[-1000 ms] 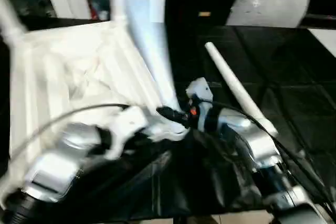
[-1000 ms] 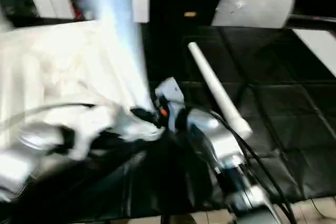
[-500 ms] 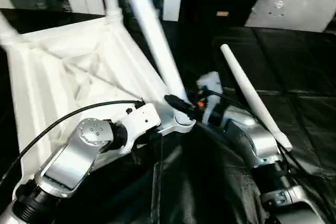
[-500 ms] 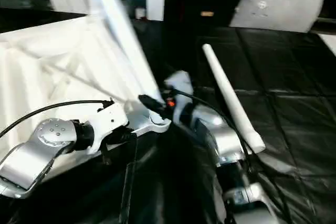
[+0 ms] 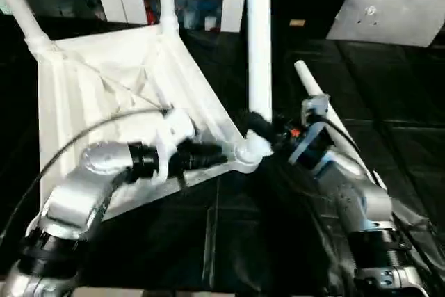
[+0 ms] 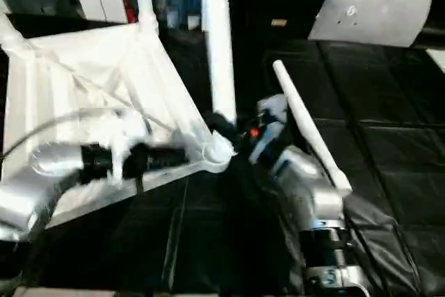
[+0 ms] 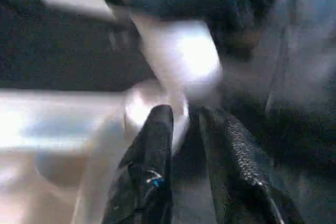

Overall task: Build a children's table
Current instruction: Insert table leg to table base

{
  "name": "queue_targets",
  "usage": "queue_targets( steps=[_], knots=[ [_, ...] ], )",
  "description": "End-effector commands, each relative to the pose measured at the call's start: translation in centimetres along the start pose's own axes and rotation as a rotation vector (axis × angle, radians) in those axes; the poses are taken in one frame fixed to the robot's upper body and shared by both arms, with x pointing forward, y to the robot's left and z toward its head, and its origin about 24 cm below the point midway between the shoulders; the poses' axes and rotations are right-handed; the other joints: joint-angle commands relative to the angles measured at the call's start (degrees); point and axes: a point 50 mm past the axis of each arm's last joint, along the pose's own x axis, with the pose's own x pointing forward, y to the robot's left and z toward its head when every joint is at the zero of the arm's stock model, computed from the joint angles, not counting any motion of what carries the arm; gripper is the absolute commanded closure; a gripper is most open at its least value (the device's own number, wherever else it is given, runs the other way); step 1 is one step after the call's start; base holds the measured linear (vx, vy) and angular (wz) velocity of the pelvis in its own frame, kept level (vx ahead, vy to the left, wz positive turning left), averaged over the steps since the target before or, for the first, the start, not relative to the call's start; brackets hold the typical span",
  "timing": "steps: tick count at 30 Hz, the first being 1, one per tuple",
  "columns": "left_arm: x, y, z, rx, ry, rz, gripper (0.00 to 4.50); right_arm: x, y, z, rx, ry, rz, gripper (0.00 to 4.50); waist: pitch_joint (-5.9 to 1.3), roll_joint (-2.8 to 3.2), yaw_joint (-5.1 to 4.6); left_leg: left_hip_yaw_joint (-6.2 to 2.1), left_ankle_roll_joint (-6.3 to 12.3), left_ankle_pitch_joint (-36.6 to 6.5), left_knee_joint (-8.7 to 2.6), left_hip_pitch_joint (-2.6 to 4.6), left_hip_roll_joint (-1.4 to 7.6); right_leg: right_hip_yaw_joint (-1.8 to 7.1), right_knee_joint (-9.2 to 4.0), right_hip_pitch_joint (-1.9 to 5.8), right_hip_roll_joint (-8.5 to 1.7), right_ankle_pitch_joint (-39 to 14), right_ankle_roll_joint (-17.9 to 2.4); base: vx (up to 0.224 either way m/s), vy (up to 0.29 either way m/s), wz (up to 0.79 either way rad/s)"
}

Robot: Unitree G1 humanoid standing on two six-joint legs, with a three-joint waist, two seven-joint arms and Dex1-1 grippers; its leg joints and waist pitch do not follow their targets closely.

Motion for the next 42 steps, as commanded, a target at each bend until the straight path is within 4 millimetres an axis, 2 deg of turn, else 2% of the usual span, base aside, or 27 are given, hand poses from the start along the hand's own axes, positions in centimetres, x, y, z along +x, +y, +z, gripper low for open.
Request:
queue_targets(
  steps=[1, 2, 3, 5, 7, 10, 11, 12, 14, 16, 17, 18, 21, 22, 25, 27, 28, 30, 32, 33, 35, 42],
  knots=[
    [-0.2, 1.0, 1.4, -0.058, -0.083, 0.068, 3.13, 0.0, 0.6, 0.8, 0.001, -0.019, 0.06, 2.59, -5.9, 0.86, 0.45, 0.66, 1.88, -6.4, -2.95, -0.49, 0.95, 3.1, -4.61, 4.33, -4.17, -16.8, -10.6, -0.055, -0.007, 0.03],
    [0.3, 1.4, 2.7, -0.132, -0.178, 0.079, 3.13, 0.0, 1.2, 1.0, 0.021, -0.024, 0.111, 2.59, -6.0, 0.78, 0.61, 0.6, 1.85, -5.9, -2.84, -0.82, 0.86, 2.97, -4.52, 4.62, -4.13, -17.1, -10.1, -0.052, -0.002, 0.0],
    [0.5, 1.4, 3.1, -0.157, -0.21, 0.073, 3.13, 0.0, 1.4, 1.1, 0.031, -0.027, 0.129, 2.59, -6.12, 0.73, 0.93, 0.52, 1.96, -5.5, -2.68, -0.8, 0.92, 2.87, -4.61, 4.41, -4.15, -17.3, -9.7, 0.0, 0.0, 0.0],
    [0.8, 1.3, 3.5, -0.177, -0.235, 0.06, 3.11, 0.1, 1.7, 1.1, 0.041, -0.026, 0.148, 2.59, -6.21, 0.51, 0.98, 0.4, 2.23, -4.9, -2.82, -1.19, 0.95, 2.76, -4.5, 4.5, -4.04, -17.4, -8.7, 0.0, 0.0, 0.0],
    [1.6, 0.9, 4.1, -0.234, -0.291, 0.019, 3.11, 0.2, 2.3, 1.1, 0.045, -0.022, 0.187, 2.59, -6.52, 0.58, 1.14, 0.59, 2.43, -4.7, -2.62, -1.04, 0.87, 2.84, -4.52, 4.23, -3.95, -17.1, -8.2, 0.0, 0.0, 0.0],
    [2.4, 0.5, 4.1, -0.242, -0.283, 0.005, 3.02, 0.4, 2.6, 1.0, 0.043, -0.018, 0.191, 2.59, -6.85, 0.65, 1.63, 0.61, 2.58, -4.2, -2.53, -0.91, 1.01, 2.76, -4.52, 4.05, -3.86, -16.0, -8.2, 0.0, 0.0, 0.0],
    [2.8, 0.4, 4.0, -0.243, -0.272, 0.006, 2.77, 0.5, 2.6, 0.9, 0.04, -0.01, 0.191, 2.59, -6.97, 0.72, 1.78, 0.57, 2.5, -4.0, -2.52, -0.98, 1.07, 2.66, -4.38, 4.08, -3.86, -14.9, -8.4, 0.0, 0.0, 0.0],
    [2.8, 0.4, 4.0, -0.243, -0.272, 0.006, 2.77, 0.5, 2.6, 0.9, 0.04, -0.01, 0.191, 2.59, -6.99, 0.73, 1.81, 0.57, 2.51, -4.0, -2.51, -1.03, 1.08, 2.64, -4.36, 4.1, -3.88, -14.6, -8.4, 0.0, 0.0, 0.0],
    [3.5, -0.4, 4.6, -0.275, -0.307, -0.047, 2.67, 0.6, 2.8, 0.5, 0.032, 0.02, 0.193, 2.59, -7.1, 0.79, 1.91, 0.58, 2.47, -3.7, -2.41, -1.06, 1.14, 2.65, -4.23, 4.13, -3.91, -13.5, -8.6, 0.0, 0.0, 0.0],
    [3.6, -0.8, 4.9, -0.294, -0.332, -0.08, 2.59, 0.6, 2.9, 0.4, 0.03, 0.027, 0.193, 2.59, -7.24, 1.1, 2.1, 0.59, 2.26, -3.1, -2.24, -1.18, 1.07, 2.63, -3.95, 4.24, -3.96, -11.9, -9.3, 0.0, 0.0, 0.0],
    [3.7, -1.3, 5.4, -0.329, -0.363, -0.13, 2.33, 0.6, 3.0, 0.2, 0.03, 0.037, 0.189, 2.59, -7.25, 0.9, 2.21, 0.65, 2.33, -3.0, -2.19, -1.31, 0.97, 2.61, -4.03, 4.34, -3.97, -11.8, -9.5, 0.0, 0.0, 0.0],
    [3.7, -1.7, 5.5, -0.336, -0.37, -0.164, 2.33, 0.5, 3.1, 0.1, 0.03, 0.042, 0.185, 2.59, -7.33, 0.93, 2.32, 0.59, 2.44, -2.7, -2.13, -1.38, 1.01, 2.56, -3.96, 4.4, -3.93, -11.0, -9.5, 0.0, 0.0, 0.0],
    [3.6, -2.3, 5.6, -0.363, -0.373, -0.238, 2.26, 0.4, 3.0, 0.1, 0.029, 0.049, 0.178, 2.59, -7.42, 0.88, 2.44, 0.58, 2.83, -1.6, -2.06, -1.55, 1.0, 2.47, -3.73, 4.36, -3.83, -9.7, -9.5, 0.0, 0.0, 0.0],
    [3.5, -2.4, 5.6, -0.366, -0.372, -0.248, 2.26, 0.4, 3.0, 0.1, 0.029, 0.049, 0.177, 2.59, -7.38, 0.56, 2.36, 0.68, 2.9, -1.8, -2.04, -1.53, 0.96, 2.47, -3.85, 4.35, -3.78, -10.2, -9.3, 0.0, 0.0, 0.0],
    [3.5, -2.8, 5.4, -0.367, -0.345, -0.283, 1.88, 0.3, 3.0, 0.1, 0.029, 0.055, 0.177, 2.59, -7.27, 0.72, 2.33, 0.68, 2.67, -2.6, -2.1, -1.49, 0.93, 2.41, -4.14, 4.36, -3.82, -13.0, -8.1, 0.0, 0.0, 0.0],
    [3.7, -2.5, 4.6, -0.326, -0.278, -0.225, 1.8, 0.4, 3.1, 0.2, 0.011, 0.074, 0.188, 2.59, -7.28, 0.99, 2.29, 0.58, 2.34, -3.2, -2.17, -1.27, 1.08, 2.32, -4.32, 4.17, -3.75, -14.6, -7.1, 0.0, 0.0, 0.0],
    [3.7, -2.4, 4.5, -0.318, -0.267, -0.215, 1.68, 0.4, 3.2, 0.2, 0.009, 0.076, 0.19, 2.59, -7.23, 0.84, 2.19, 0.55, 2.36, -3.2, -2.23, -1.34, 1.06, 2.37, -4.33, 4.24, -3.67, -14.6, -6.6, 0.0, 0.0, 0.0],
    [3.9, -2.1, 3.8, -0.277, -0.211, -0.171, 1.4, 0.3, 3.3, 0.1, -0.014, 0.095, 0.194, 2.59, -7.29, 0.99, 2.27, 0.5, 2.1, -3.4, -2.24, -1.28, 1.1, 2.35, -4.35, 4.2, -3.7, -14.6, -6.4, 0.0, 0.0, 0.0],
    [4.0, -2.1, 3.3, -0.248, -0.176, -0.154, 1.34, 0.2, 3.3, -0.3, -0.044, 0.121, 0.191, 2.59, -7.23, 0.96, 2.18, 0.62, 1.89, -4.0, -2.25, -1.3, 1.02, 2.41, -4.5, 4.21, -3.73, -15.5, -5.9, 0.0, 0.0, 0.0],
    [4.0, -2.2, 3.2, -0.243, -0.167, -0.154, 1.21, 0.2, 3.4, -0.7, -0.068, 0.141, 0.188, 2.59, -7.34, 1.18, 2.26, 0.55, 1.64, -3.9, -2.2, -1.37, 1.01, 2.4, -4.43, 4.28, -3.84, -15.8, -5.9, 0.0, 0.0, 0.0],
    [3.9, -2.3, 3.2, -0.25, -0.173, -0.159, 0.99, 0.1, 3.4, -1.0, -0.082, 0.151, 0.182, 2.59, -7.32, 0.99, 2.24, 0.61, 1.46, -4.1, -2.17, -1.44, 0.97, 2.39, -4.45, 4.25, -3.8, -16.0, -5.9, 0.0, 0.0, 0.0],
    [3.8, -2.3, 3.5, -0.229, -0.203, -0.147, 0.44, 0.3, 3.3, -1.3, -0.066, 0.124, 0.142, 2.59, -7.37, 1.16, 2.21, 0.57, 1.47, -5.5, -2.17, -1.44, 0.91, 2.22, -4.78, 4.08, -3.78, -18.4, -5.3, 0.0, 0.0, 0.0]
  ],
)
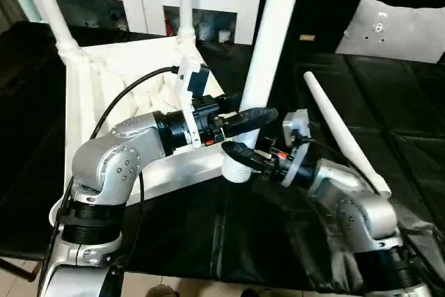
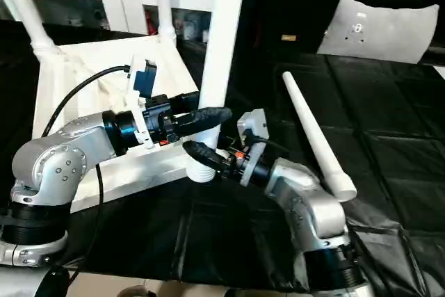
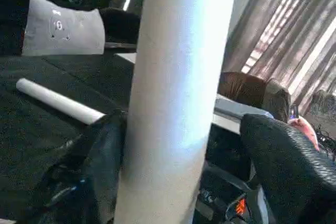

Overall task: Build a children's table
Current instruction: Insert table leg to table base

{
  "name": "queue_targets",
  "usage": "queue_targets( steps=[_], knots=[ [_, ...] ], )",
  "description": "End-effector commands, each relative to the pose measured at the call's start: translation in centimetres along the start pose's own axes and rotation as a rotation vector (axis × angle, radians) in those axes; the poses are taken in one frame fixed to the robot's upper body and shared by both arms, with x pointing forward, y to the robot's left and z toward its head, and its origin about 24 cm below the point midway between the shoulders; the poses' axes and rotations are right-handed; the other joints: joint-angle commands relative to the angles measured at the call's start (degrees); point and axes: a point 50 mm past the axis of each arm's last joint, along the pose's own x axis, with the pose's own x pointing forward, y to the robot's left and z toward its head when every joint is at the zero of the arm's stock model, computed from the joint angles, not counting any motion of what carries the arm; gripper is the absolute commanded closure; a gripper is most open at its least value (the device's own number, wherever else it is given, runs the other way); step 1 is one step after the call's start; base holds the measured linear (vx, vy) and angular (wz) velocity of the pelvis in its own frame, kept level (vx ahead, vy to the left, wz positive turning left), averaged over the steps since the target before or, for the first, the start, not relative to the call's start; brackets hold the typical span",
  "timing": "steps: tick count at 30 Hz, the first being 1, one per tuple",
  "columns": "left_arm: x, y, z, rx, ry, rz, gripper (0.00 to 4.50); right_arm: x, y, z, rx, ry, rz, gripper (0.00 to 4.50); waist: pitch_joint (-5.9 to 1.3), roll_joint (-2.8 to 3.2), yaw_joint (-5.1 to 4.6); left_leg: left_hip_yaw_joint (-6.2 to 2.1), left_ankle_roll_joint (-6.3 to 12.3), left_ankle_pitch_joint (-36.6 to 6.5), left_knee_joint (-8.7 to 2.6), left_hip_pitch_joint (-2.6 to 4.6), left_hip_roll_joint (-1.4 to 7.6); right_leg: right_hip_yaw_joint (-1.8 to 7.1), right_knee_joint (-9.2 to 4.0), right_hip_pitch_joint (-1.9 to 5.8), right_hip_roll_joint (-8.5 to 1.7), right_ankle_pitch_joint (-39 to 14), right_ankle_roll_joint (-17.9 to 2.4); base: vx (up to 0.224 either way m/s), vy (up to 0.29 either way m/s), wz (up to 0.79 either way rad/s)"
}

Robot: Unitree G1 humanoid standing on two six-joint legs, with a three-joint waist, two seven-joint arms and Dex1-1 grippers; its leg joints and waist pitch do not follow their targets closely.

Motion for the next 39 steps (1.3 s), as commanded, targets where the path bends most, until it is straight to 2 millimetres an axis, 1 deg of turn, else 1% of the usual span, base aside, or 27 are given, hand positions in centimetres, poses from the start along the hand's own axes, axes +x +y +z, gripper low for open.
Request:
queue_targets(
  steps=[1, 2, 4, 6, 7, 8, 9, 10, 11, 12, 13, 14, 15, 19, 21, 22, 23, 24, 27, 28, 31, 32, 35, 36, 39],
  knots=[
    [0.1, -0.4, 0.2, 0.016, -0.012, -0.014, 0.44, -0.1, -0.1, 0.4, -0.02, -0.015, -0.014, 2.59, -5.46, 0.34, 0.1, 0.51, 1.29, -5.8, -3.42, -0.53, 0.41, 2.57, -4.69, 4.16, -3.79, -19.0, -5.9, 0.0, 0.0, 0.0],
    [0.1, -0.4, 0.1, 0.022, -0.013, -0.014, 0.44, -0.1, -0.1, 0.3, -0.019, -0.015, -0.014, 2.59, -5.46, 0.47, 0.17, 0.5, 1.35, -5.8, -3.42, -0.5, 0.4, 2.56, -4.68, 4.11, -3.78, -19.2, -5.8, 0.0, 0.0, 0.0],
    [0.0, -0.5, 0.0, 0.026, -0.013, -0.013, 0.44, 0.0, 0.0, 0.2, -0.019, -0.015, -0.013, 2.59, -5.5, 0.44, 0.14, 0.5, 1.4, -5.9, -3.41, -0.59, 0.39, 2.56, -4.69, 4.17, -3.8, -19.3, -5.6, 0.0, 0.0, 0.0],
    [-0.1, -0.7, -0.1, 0.018, -0.024, -0.018, 0.7, -0.1, -0.1, 0.2, -0.018, -0.017, -0.015, 2.59, -5.58, 0.57, 0.18, 0.5, 1.42, -5.8, -3.39, -0.59, 0.37, 2.55, -4.69, 4.14, -3.78, -19.3, -5.4, 0.0, 0.0, 0.0],
    [-0.1, -0.7, -0.1, 0.017, -0.026, -0.019, 0.7, -0.1, -0.1, 0.2, -0.018, -0.017, -0.015, 2.59, -5.59, 0.57, 0.16, 0.52, 1.43, -5.8, -3.38, -0.59, 0.39, 2.54, -4.69, 4.11, -3.75, -19.2, -5.5, 0.0, 0.0, 0.0],
    [-0.1, -0.8, -0.1, 0.012, -0.038, -0.016, 0.81, -0.1, -0.1, 0.1, -0.016, -0.019, -0.02, 2.59, -5.63, 0.77, 0.21, 0.44, 1.38, -5.8, -3.38, -0.58, 0.43, 2.51, -4.6, 4.12, -3.77, -18.8, -5.7, 0.0, 0.0, 0.0],
    [-0.1, -0.7, -0.1, 0.01, -0.043, -0.013, 0.89, -0.1, -0.1, 0.1, -0.016, -0.019, -0.02, 2.59, -5.59, 0.68, 0.16, 0.46, 1.42, -6.0, -3.4, -0.59, 0.44, 2.49, -4.68, 4.08, -3.71, -18.5, -5.8, 0.0, 0.0, 0.0],
    [-0.1, -0.7, 0.0, 0.006, -0.051, -0.007, 1.01, -0.1, -0.1, 0.1, -0.015, -0.019, -0.02, 2.59, -5.59, 0.84, 0.22, 0.46, 1.38, -6.1, -3.39, -0.57, 0.41, 2.5, -4.65, 4.1, -3.72, -18.5, -5.9, 0.0, 0.0, 0.0],
    [-0.1, -0.7, 0.0, 0.005, -0.056, -0.002, 1.16, 0.0, -0.1, 0.1, -0.015, -0.019, -0.02, 2.59, -5.62, 0.72, 0.21, 0.48, 1.43, -6.2, -3.38, -0.58, 0.38, 2.5, -4.67, 4.14, -3.69, -18.4, -5.9, 0.0, 0.0, 0.0],
    [-0.1, -0.7, -0.1, 0.006, -0.057, 0.0, 1.16, 0.0, 0.0, 0.1, -0.016, -0.019, -0.02, 2.59, -5.62, 0.71, 0.23, 0.48, 1.46, -6.1, -3.37, -0.61, 0.36, 2.49, -4.65, 4.18, -3.71, -18.5, -5.8, 0.0, 0.0, 0.0],
    [-0.1, -0.7, -0.1, 0.01, -0.057, 0.0, 1.21, 0.0, -0.1, 0.1, -0.016, -0.019, -0.021, 2.59, -5.64, 0.94, 0.29, 0.42, 1.44, -6.2, -3.39, -0.57, 0.41, 2.48, -4.7, 4.12, -3.71, -18.4, -5.9, 0.0, 0.0, 0.0],
    [-0.1, -0.7, -0.1, 0.018, -0.055, 0.002, 1.39, 0.0, -0.1, 0.1, -0.016, -0.019, -0.021, 2.59, -5.66, 0.88, 0.32, 0.41, 1.41, -6.1, -3.38, -0.59, 0.4, 2.48, -4.66, 4.16, -3.74, -18.2, -6.0, 0.0, 0.0, 0.0],
    [-0.1, -0.7, -0.2, 0.024, -0.047, 0.0, 1.39, 0.0, -0.1, 0.1, -0.016, -0.019, -0.023, 2.59, -5.65, 0.81, 0.39, 0.4, 1.42, -6.3, -3.42, -0.54, 0.41, 2.46, -4.66, 4.13, -3.69, -18.2, -5.9, 0.0, 0.0, 0.0],
    [-0.1, -0.8, -0.4, 0.034, -0.033, -0.002, 1.71, -0.1, -0.2, 0.0, -0.017, -0.018, -0.027, 2.59, -5.67, 0.92, 0.55, 0.36, 1.36, -6.4, -3.45, -0.48, 0.49, 2.49, -4.54, 4.1, -3.75, -17.9, -6.1, 0.0, 0.0, 0.0],
    [-0.1, -0.8, -0.5, 0.038, -0.03, -0.002, 2.02, -0.1, -0.3, 0.0, -0.021, -0.013, -0.026, 2.59, -5.63, 0.88, 0.57, 0.4, 1.32, -6.6, -3.45, -0.47, 0.48, 2.5, -4.55, 4.1, -3.75, -17.8, -6.2, 0.0, 0.0, 0.0],
    [-0.1, -0.8, -0.5, 0.04, -0.029, -0.002, 2.02, -0.1, -0.3, 0.0, -0.022, -0.012, -0.026, 2.59, -5.65, 0.92, 0.58, 0.41, 1.28, -6.5, -3.43, -0.47, 0.47, 2.53, -4.55, 4.11, -3.76, -17.8, -6.3, 0.0, 0.0, 0.0],
    [-0.1, -0.8, -0.5, 0.052, -0.026, -0.001, 2.16, -0.1, -0.3, 0.0, -0.023, -0.011, -0.026, 2.59, -5.67, 0.9, 0.62, 0.4, 1.28, -6.3, -3.44, -0.5, 0.48, 2.53, -4.54, 4.13, -3.76, -17.6, -6.3, 0.0, 0.0, 0.0],
    [-0.1, -0.8, -0.5, 0.056, -0.026, 0.001, 2.16, -0.1, -0.3, 0.0, -0.023, -0.011, -0.027, 2.59, -5.68, 0.9, 0.63, 0.4, 1.26, -6.4, -3.45, -0.46, 0.48, 2.53, -4.53, 4.12, -3.74, -17.6, -6.2, 0.0, 0.0, 0.0],
    [-0.1, -0.6, -0.5, 0.066, -0.025, 0.008, 2.42, -0.2, -0.5, 0.1, -0.029, -0.006, -0.033, 2.59, -5.66, 1.0, 0.63, 0.38, 1.17, -6.4, -3.46, -0.48, 0.5, 2.55, -4.5, 4.14, -3.76, -17.5, -6.2, 0.0, 0.0, 0.0],
    [-0.1, -0.6, -0.5, 0.066, -0.025, 0.008, 2.46, -0.2, -0.5, 0.1, -0.03, -0.005, -0.034, 2.59, -5.69, 0.88, 0.62, 0.42, 1.22, -6.4, -3.41, -0.47, 0.44, 2.55, -4.52, 4.15, -3.73, -17.6, -6.1, 0.0, 0.0, 0.0],
    [-0.1, -0.6, -0.6, 0.066, -0.026, 0.008, 2.52, -0.3, -0.6, 0.1, -0.032, -0.004, -0.038, 2.59, -5.7, 0.87, 0.63, 0.39, 1.15, -6.2, -3.41, -0.54, 0.48, 2.55, -4.45, 4.2, -3.77, -17.3, -6.2, 0.0, 0.0, 0.0],
    [-0.1, -0.6, -0.6, 0.064, -0.027, 0.012, 2.53, -0.3, -0.6, 0.1, -0.034, -0.003, -0.041, 2.59, -5.69, 0.76, 0.63, 0.4, 1.15, -6.2, -3.43, -0.5, 0.5, 2.55, -4.42, 4.16, -3.79, -17.4, -6.3, 0.0, 0.0, 0.0],
    [-0.1, -0.5, -0.6, 0.06, -0.03, 0.024, 2.53, -0.4, -0.8, 0.2, -0.04, 0.003, -0.05, 2.59, -5.69, 0.78, 0.64, 0.41, 1.2, -6.0, -3.4, -0.54, 0.51, 2.57, -4.38, 4.19, -3.79, -17.2, -6.3, 0.0, 0.0, 0.0],
    [-0.1, -0.5, -0.6, 0.057, -0.034, 0.036, 2.54, -0.3, -0.9, 0.2, -0.047, 0.007, -0.06, 2.59, -5.68, 0.55, 0.63, 0.42, 1.23, -5.9, -3.41, -0.54, 0.51, 2.55, -4.34, 4.19, -3.79, -17.3, -6.2, 0.0, 0.0, 0.0],
    [-0.1, -0.2, -0.5, 0.043, -0.052, 0.074, 2.55, -0.3, -1.1, 0.3, -0.034, 0.006, -0.065, 2.59, -5.71, 0.58, 0.6, 0.48, 1.25, -6.0, -3.34, -0.51, 0.51, 2.58, -4.4, 4.14, -3.82, -17.4, -6.4, 0.0, 0.0, 0.0]
  ],
)
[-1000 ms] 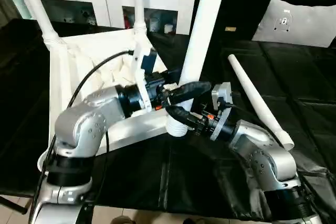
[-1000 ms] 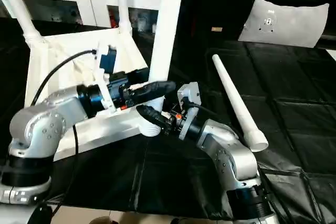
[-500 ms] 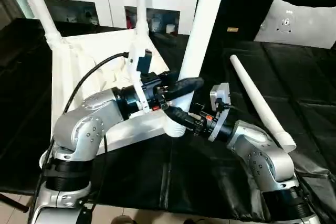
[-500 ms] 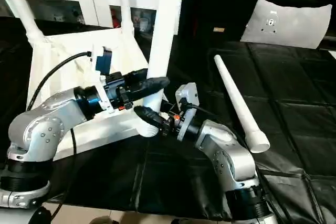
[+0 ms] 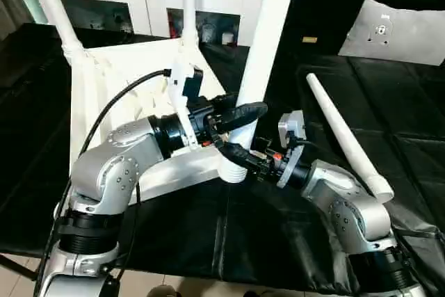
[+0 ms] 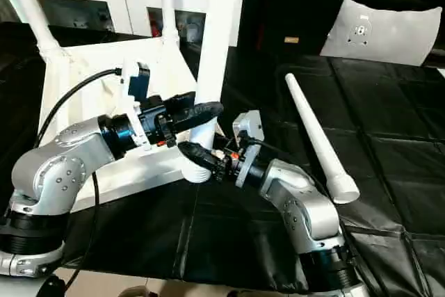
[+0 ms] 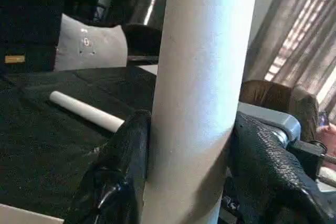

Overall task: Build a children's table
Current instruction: Insert table leg to table base

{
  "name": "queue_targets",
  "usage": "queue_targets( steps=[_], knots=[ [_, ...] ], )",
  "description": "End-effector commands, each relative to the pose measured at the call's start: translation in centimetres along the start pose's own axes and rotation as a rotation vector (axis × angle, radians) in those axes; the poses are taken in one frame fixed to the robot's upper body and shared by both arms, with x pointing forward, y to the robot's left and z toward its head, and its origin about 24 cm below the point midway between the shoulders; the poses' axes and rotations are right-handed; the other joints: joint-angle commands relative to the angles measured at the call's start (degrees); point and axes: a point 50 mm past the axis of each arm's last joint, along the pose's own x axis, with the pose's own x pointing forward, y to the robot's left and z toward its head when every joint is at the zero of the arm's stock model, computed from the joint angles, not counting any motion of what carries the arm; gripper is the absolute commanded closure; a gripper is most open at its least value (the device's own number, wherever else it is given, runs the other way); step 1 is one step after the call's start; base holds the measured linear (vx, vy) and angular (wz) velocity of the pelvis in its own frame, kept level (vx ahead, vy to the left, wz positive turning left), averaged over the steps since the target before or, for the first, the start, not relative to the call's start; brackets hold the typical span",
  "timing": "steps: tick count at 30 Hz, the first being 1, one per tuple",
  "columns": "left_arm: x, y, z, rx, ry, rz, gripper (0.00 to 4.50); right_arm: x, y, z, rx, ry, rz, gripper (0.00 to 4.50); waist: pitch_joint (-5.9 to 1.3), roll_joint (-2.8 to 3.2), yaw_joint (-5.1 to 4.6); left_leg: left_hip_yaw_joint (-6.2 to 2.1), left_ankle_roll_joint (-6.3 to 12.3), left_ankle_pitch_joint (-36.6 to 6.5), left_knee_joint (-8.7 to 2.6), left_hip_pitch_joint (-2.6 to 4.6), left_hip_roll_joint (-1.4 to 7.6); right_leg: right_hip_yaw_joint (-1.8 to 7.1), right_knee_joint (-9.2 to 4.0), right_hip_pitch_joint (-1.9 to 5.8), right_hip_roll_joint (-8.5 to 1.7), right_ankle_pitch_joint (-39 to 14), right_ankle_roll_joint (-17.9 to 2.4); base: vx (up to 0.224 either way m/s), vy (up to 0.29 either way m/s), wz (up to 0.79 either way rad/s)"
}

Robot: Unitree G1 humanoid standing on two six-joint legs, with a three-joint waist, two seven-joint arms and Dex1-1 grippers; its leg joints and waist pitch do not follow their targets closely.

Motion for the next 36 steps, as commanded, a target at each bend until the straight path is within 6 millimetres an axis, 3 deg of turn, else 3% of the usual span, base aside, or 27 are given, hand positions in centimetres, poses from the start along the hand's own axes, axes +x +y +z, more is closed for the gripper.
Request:
queue_targets(
  steps=[1, 2, 5, 7, 10, 11, 12, 13, 17, 20, 26, 28, 33, 34, 36],
  knots=[
    [0.3, -0.2, 0.3, -0.008, -0.016, 0.018, 2.55, -0.5, -1.2, 0.6, -0.013, -0.003, -0.071, 2.59, -5.44, 0.39, 0.04, 0.54, 1.26, -6.0, -3.4, -0.51, 0.48, 2.61, -4.44, 4.11, -3.82, -17.4, -6.4, 0.0, 0.0, 0.0],
    [0.3, 0.0, 0.4, -0.01, -0.019, 0.036, 2.55, -0.6, -1.3, 0.7, -0.019, -0.003, -0.079, 2.59, -5.46, 0.41, 0.03, 0.5, 1.25, -6.0, -3.41, -0.53, 0.52, 2.57, -4.4, 4.13, -3.81, -17.4, -6.4, 0.0, 0.0, 0.0],
    [0.4, 0.8, 0.7, -0.031, -0.035, 0.123, 2.56, -0.7, -1.4, 1.2, 0.002, -0.021, -0.077, 1.89, -5.42, 0.24, 0.0, 0.59, 1.36, -6.0, -3.32, -0.52, 0.39, 2.54, -4.52, 4.11, -3.68, -18.1, -6.0, 0.0, 0.0, 0.0],
    [0.4, 1.1, 0.9, -0.046, -0.051, 0.158, 2.56, -0.8, -1.5, 1.7, 0.015, -0.054, -0.076, 1.87, -5.49, 0.39, 0.1, 0.52, 1.34, -5.4, -3.26, -0.61, 0.33, 2.53, -4.43, 4.2, -3.71, -17.7, -5.7, 0.0, 0.0, 0.0],
    [0.5, 1.3, 1.1, -0.075, -0.081, 0.187, 2.57, -1.1, -1.8, 2.0, 0.003, -0.063, -0.088, 1.49, -5.53, 0.28, 0.12, 0.57, 1.49, -5.5, -3.22, -0.59, 0.31, 2.44, -4.55, 4.15, -3.67, -18.0, -5.6, 0.0, 0.0, 0.0],
    [0.5, 1.4, 1.2, -0.081, -0.087, 0.193, 2.57, -1.1, -1.8, 2.0, 0.001, -0.064, -0.088, 1.49, -5.56, 0.5, 0.19, 0.54, 1.56, -5.3, -3.17, -0.61, 0.28, 2.45, -4.51, 4.14, -3.68, -17.8, -5.6, 0.0, 0.0, 0.0],
    [0.5, 1.5, 1.2, -0.092, -0.095, 0.208, 2.57, -1.2, -1.9, 2.1, 0.003, -0.071, -0.093, 1.49, -5.52, 0.32, 0.1, 0.54, 1.67, -5.4, -3.2, -0.67, 0.27, 2.4, -4.6, 4.18, -3.59, -17.7, -5.5, 0.0, 0.0, 0.0],
    [0.5, 1.7, 1.3, -0.106, -0.103, 0.227, 2.57, -1.2, -2.0, 2.3, 0.01, -0.083, -0.096, 1.22, -5.57, 0.34, 0.13, 0.52, 1.71, -5.3, -3.17, -0.64, 0.26, 2.38, -4.58, 4.2, -3.62, -17.7, -5.5, 0.0, 0.0, 0.0],
    [0.6, 2.0, 1.6, -0.139, -0.116, 0.243, 2.63, -1.9, -2.5, 3.9, 0.097, -0.201, -0.134, 0.95, -5.71, 0.43, 0.19, 0.48, 2.17, -4.8, -3.15, -0.61, 0.22, 2.33, -4.49, 4.14, -3.56, -17.0, -5.6, 0.0, 0.0, 0.0],
    [0.6, 1.8, 1.6, -0.126, -0.1, 0.225, 2.63, -2.2, -2.5, 4.2, 0.117, -0.196, -0.115, 0.62, -5.69, 0.43, 0.21, 0.51, 2.22, -4.7, -3.11, -0.55, 0.18, 2.32, -4.47, 4.18, -3.51, -16.5, -5.9, 0.0, 0.0, 0.0],
    [0.8, 0.9, 1.8, -0.016, -0.031, 0.13, 2.63, -2.5, -2.1, 3.5, 0.094, 0.001, -0.015, 0.1, -5.67, 0.31, 0.34, 0.53, 2.07, -4.4, -3.12, -0.64, 0.22, 2.35, -4.46, 4.31, -3.63, -16.6, -6.1, 0.0, 0.0, 0.0],
    [1.1, 0.6, 2.1, 0.031, -0.014, 0.099, 2.63, -2.6, -2.1, 3.0, 0.078, 0.099, 0.015, 0.06, -5.61, 0.18, 0.37, 0.53, 2.08, -4.5, -3.12, -0.59, 0.21, 2.33, -4.57, 4.31, -3.57, -17.5, -5.8, 0.0, 0.0, 0.0],
    [1.4, 0.1, 2.2, 0.091, 0.02, 0.061, 2.63, -2.1, -2.2, 3.0, 0.078, 0.139, 0.025, 0.05, -5.57, 0.16, 0.36, 0.5, 1.59, -4.8, -3.1, -0.63, 0.25, 2.3, -4.66, 4.18, -3.72, -20.0, -4.8, 0.0, 0.0, 0.0],
    [1.5, -0.2, 2.1, 0.116, 0.036, 0.043, 2.63, -1.9, -2.2, 3.0, 0.087, 0.153, 0.03, 0.05, -5.55, -0.47, 0.24, 0.6, 1.65, -4.7, -3.11, -0.63, 0.29, 2.33, -4.79, 4.14, -3.7, -20.0, -4.7, 0.0, 0.0, 0.0],
    [1.6, -0.5, 1.9, 0.148, 0.055, 0.012, 2.63, -1.5, -2.3, 3.0, 0.095, 0.166, 0.029, 0.05, -5.61, -0.04, 0.28, 0.51, 1.57, -4.3, -3.11, -0.6, 0.39, 2.36, -4.48, 4.05, -3.76, -19.4, -5.1, 0.0, 0.0, 0.0]
  ],
)
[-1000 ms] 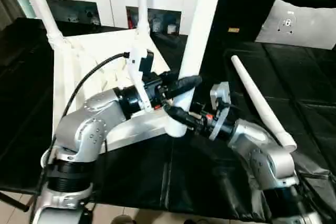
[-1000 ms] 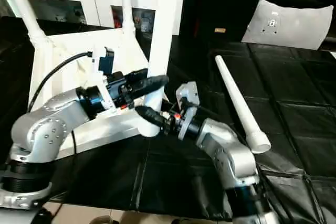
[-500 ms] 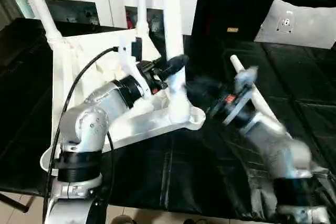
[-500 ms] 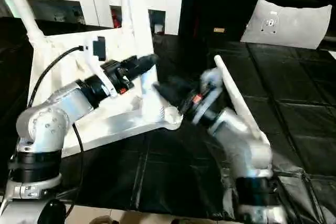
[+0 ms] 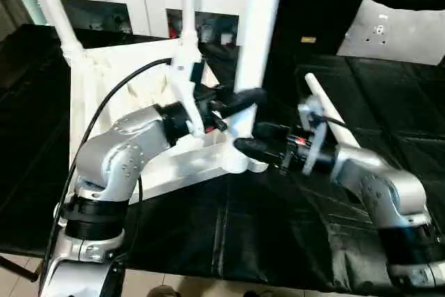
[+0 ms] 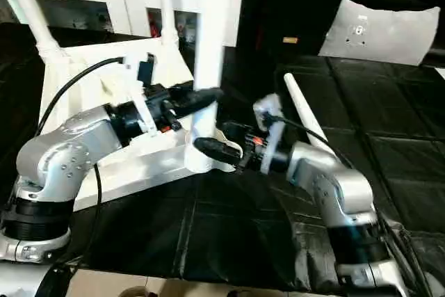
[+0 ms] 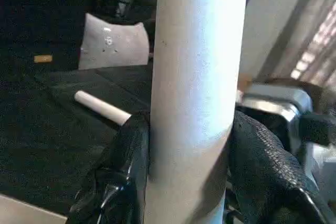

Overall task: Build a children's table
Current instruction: Insert table leg to table base

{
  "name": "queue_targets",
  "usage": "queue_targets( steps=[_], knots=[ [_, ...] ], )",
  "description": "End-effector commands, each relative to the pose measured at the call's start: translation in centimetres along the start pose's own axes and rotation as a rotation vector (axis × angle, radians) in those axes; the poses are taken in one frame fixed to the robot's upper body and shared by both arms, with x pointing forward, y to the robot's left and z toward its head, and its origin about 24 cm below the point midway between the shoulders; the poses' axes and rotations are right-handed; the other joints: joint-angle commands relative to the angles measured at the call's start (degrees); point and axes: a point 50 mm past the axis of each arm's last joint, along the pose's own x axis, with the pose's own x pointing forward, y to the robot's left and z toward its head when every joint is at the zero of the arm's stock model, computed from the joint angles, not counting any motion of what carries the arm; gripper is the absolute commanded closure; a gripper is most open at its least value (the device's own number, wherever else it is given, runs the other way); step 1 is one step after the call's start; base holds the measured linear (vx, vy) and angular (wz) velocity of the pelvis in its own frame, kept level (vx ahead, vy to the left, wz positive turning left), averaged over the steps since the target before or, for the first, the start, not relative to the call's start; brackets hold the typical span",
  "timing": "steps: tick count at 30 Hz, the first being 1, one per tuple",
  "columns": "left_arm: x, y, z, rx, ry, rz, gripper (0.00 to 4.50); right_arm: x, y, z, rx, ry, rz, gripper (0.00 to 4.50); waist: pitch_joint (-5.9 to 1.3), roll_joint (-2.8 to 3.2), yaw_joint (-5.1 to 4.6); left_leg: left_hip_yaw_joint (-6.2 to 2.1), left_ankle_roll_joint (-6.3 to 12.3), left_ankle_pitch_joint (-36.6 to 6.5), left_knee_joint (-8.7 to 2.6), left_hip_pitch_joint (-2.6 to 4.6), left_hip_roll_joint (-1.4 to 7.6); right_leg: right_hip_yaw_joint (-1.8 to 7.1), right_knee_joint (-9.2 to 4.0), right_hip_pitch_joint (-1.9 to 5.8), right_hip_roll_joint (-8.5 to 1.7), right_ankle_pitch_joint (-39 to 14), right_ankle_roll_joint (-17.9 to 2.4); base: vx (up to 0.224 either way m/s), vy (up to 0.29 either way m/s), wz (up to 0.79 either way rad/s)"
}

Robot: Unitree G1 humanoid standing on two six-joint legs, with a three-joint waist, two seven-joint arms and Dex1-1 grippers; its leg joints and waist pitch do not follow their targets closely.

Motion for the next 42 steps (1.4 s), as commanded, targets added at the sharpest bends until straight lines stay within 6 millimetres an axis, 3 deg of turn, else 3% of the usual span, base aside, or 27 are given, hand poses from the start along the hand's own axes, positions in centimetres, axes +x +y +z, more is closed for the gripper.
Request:
queue_targets(
  steps=[1, 6, 8, 31, 39, 41, 42],
  knots=[
    [0.4, -0.7, 0.8, 0.067, -0.011, -0.043, 2.63, 0.1, -0.1, 0.0, 0.001, 0.022, -0.001, 0.05, -5.6, -0.03, 0.22, 0.57, 1.5, -4.4, -3.2, -0.51, 0.35, 2.41, -4.52, 4.06, -3.75, -19.4, -5.3, 0.0, 0.0, 0.0],
    [0.6, -1.3, 0.7, 0.073, -0.003, -0.077, 2.63, 0.5, 0.0, 0.0, -0.012, 0.037, 0.024, 0.05, -5.59, -0.25, 0.32, 0.69, 1.31, -3.9, -3.17, -0.61, 0.37, 2.47, -4.27, 4.15, -3.77, -17.8, -6.0, 0.0, 0.0, 0.0],
    [0.6, -1.4, 0.7, 0.076, -0.002, -0.086, 2.63, 0.6, -0.1, 0.0, -0.015, 0.04, 0.032, 0.41, -5.57, -0.32, 0.3, 0.67, 1.26, -4.0, -3.2, -0.69, 0.35, 2.45, -4.31, 4.21, -3.77, -18.3, -5.6, 0.0, 0.0, 0.0],
    [0.8, -1.9, 0.4, 0.097, 0.015, -0.132, 2.63, 0.7, 0.0, -0.2, 0.025, 0.043, 0.064, 2.24, -5.65, -0.28, 0.27, 0.67, 1.22, -4.0, -3.16, -0.63, 0.35, 2.45, -4.38, 4.16, -3.78, -18.9, -5.2, 0.0, 0.0, 0.0],
    [0.8, -2.3, 0.5, 0.064, 0.018, -0.157, 2.63, 1.0, 0.0, -0.4, 0.026, 0.043, 0.062, 2.46, -5.67, -0.36, 0.27, 0.67, 1.07, -3.8, -3.16, -0.62, 0.37, 2.44, -4.29, 4.12, -3.78, -18.5, -5.4, 0.0, 0.0, 0.0],
    [0.7, -2.8, 0.9, 0.003, -0.024, -0.193, 2.08, 1.2, 0.1, -0.5, 0.025, 0.044, 0.063, 2.46, -5.64, -0.38, 0.22, 0.73, 0.92, -3.8, -3.13, -0.7, 0.34, 2.45, -4.17, 4.18, -3.8, -18.2, -5.9, 0.0, 0.0, 0.0],
    [0.7, -2.8, 1.1, -0.013, -0.037, -0.188, 2.08, 1.2, 0.1, -0.5, 0.025, 0.044, 0.064, 2.46, -5.63, -0.39, 0.24, 0.72, 0.97, -4.2, -3.13, -0.68, 0.3, 2.43, -4.32, 4.15, -3.78, -18.6, -5.8, 0.0, 0.0, 0.0]
  ],
)
